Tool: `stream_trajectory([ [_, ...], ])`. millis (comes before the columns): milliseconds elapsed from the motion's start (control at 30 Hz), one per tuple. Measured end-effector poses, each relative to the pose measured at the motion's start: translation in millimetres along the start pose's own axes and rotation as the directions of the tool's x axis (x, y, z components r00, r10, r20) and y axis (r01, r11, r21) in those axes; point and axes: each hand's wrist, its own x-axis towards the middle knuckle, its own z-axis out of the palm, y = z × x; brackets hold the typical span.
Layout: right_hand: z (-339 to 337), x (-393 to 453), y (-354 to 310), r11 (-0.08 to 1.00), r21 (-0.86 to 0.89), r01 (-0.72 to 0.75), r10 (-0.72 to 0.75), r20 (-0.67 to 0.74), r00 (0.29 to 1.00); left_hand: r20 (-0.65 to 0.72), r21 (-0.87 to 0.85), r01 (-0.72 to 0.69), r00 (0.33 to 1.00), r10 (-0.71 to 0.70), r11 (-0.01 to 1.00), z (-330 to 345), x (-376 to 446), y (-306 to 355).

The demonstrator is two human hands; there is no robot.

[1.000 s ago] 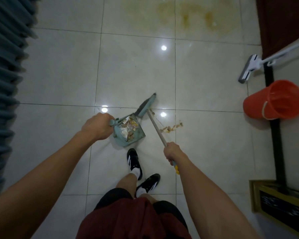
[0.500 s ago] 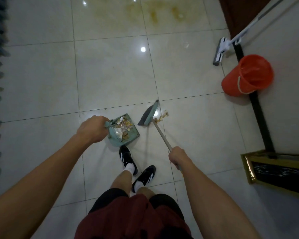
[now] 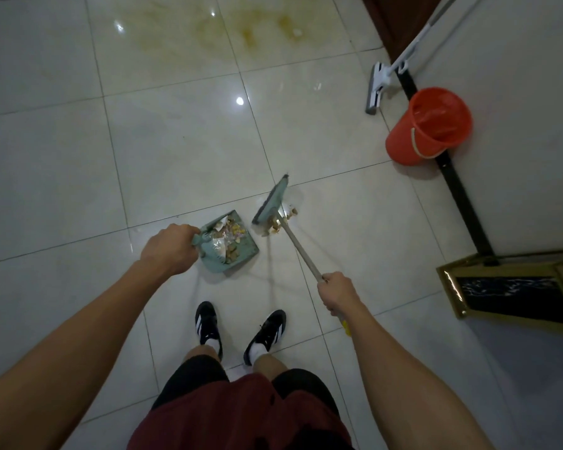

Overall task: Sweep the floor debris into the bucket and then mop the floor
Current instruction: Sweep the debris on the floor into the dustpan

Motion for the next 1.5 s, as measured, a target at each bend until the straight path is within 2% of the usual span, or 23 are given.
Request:
stream_trajectory([
  [67,4.7,0.3,3.9,0.999,0.041,0.003,-0.002,-0.03,1.0,0.003,0.004,-0.014,1.0,0.014,1.0,-1.4,5.3,0.3],
  [200,20.1,4.5,4.3,1.0,-0.016,0.018,-0.02,-0.126,0.992,0.014,-0.018,-0.01,1.0,0.01,1.0,-5.8,18.5,-11.1],
  [367,29.4,16.7,-15.3,0.998,0.056,0.02,-0.008,-0.205,0.979,0.039,-0.041,-0.014,0.999,0.015,0.999,-7.1,26.9,-21.2],
  [567,25.0,41.2,-39.4,0.996,-0.082,-0.028,0.006,-0.259,0.966,0.043,0.0,-0.018,0.999,0.018,1.0,-7.6,37.6,-30.7],
  [800,21.9,61.2,-70.4,0.968,-0.231,-0.097,0.064,-0.146,0.987,0.061,0.027,-0.031,0.998,0.029,0.999,2.0,42.4,-43.1],
  [1033,47.3,33.9,-67.7,0.927,-0.372,-0.059,0.04,-0.057,0.998,0.059,0.022,-0.023,0.998,0.022,0.999,8.8,43.0,-53.6],
  [1300,86.4,-7.1,-69.3,0.927,-0.375,0.017,0.01,0.071,0.997,0.109,0.052,-0.072,0.992,0.066,0.996,14.1,34.9,-51.7],
  [1500,109.1,-33.1,-66.7,0.956,-0.291,0.035,0.013,0.164,0.986,0.101,0.036,-0.091,0.991,0.087,0.995,15.9,26.7,-54.4],
])
